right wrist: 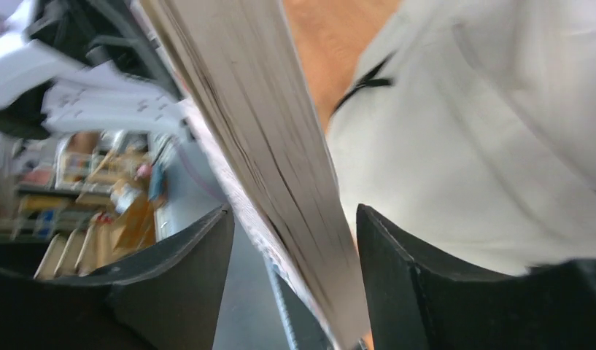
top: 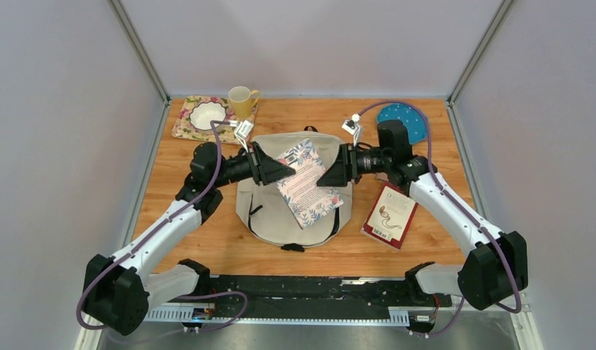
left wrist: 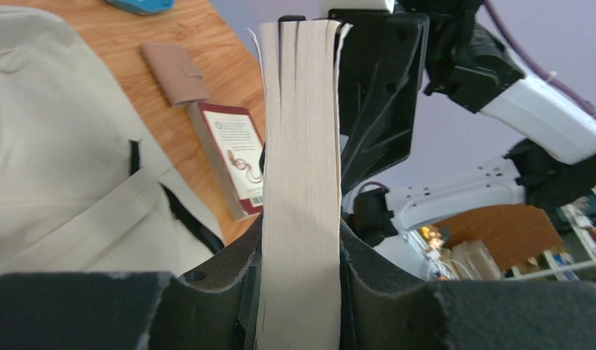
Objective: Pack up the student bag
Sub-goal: Pick up the book from the center of the board.
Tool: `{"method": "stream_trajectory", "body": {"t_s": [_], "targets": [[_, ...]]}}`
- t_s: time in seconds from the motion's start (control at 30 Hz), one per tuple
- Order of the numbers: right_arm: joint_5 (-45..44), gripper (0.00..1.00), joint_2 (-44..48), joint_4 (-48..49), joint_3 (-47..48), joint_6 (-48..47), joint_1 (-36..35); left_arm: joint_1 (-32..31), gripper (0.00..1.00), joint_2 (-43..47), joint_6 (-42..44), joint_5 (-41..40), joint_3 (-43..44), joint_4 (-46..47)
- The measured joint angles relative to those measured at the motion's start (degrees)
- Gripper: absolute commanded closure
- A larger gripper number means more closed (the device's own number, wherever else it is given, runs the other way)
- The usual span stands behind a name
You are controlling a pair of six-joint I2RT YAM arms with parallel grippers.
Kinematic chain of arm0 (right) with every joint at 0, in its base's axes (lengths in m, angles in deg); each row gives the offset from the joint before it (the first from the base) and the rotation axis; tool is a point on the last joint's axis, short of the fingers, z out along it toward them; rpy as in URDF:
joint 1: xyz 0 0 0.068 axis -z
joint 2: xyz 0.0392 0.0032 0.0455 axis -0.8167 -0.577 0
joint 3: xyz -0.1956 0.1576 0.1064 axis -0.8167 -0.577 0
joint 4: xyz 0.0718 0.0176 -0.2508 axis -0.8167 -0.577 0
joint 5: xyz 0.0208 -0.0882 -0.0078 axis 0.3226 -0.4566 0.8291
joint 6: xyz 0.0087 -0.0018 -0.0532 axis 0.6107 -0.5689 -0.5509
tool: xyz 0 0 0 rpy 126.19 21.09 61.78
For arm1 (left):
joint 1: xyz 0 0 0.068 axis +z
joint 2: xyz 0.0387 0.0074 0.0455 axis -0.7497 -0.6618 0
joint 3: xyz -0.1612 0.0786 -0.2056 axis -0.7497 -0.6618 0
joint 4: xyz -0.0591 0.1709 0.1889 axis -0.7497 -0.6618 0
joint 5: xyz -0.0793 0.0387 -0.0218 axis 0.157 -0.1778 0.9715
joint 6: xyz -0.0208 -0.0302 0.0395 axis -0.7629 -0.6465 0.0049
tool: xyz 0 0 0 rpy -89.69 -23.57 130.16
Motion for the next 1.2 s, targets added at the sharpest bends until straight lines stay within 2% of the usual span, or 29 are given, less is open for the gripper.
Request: {"method": "stream_trajectory", "body": {"t_s": [0.07,0.2,0.33,0.47,0.63,0.8,0.97,1.2], "targets": [[-6.64,0.17,0.63,-1.46,-0.02,0.76,0.92,-0.20,1.00,2.03,2.38,-3.13,-0.35,-3.91],[-21.31,0.15,8.33,-3.26,-5.53,4.96,3.98,-0.07,1.00,9.22,5.20,-15.10,-2.71,-10.86],[-23.39,0.12,16.33,0.57,-14.05,11.04,4.35,-0.04,1.00,17.88,4.98,-25.42,-7.82,-11.04],[-23.28,0.11,20.81,11.61,-24.85,22.05,0.52,-0.02,1.00,20.44,1.22,-30.51,-11.91,-5.70],[-25.77,0.09,20.79,22.34,-28.74,31.34,-6.49,-0.04,1.00,18.99,-6.12,-31.50,-17.49,3.19],[-27.74,0.09,17.29,35.93,-29.05,38.93,-8.11,-0.04,1.00,15.72,-13.86,-30.58,-21.14,14.47],[-29.00,0.09,11.80,41.16,-29.07,43.74,-8.72,-0.04,1.00,14.01,-18.60,-29.73,-22.47,22.82],[-30.38,0.09,11.41,45.55,-29.22,45.68,-10.10,-0.04,1.00,14.01,-20.81,-29.00,-22.47,28.41]]}}
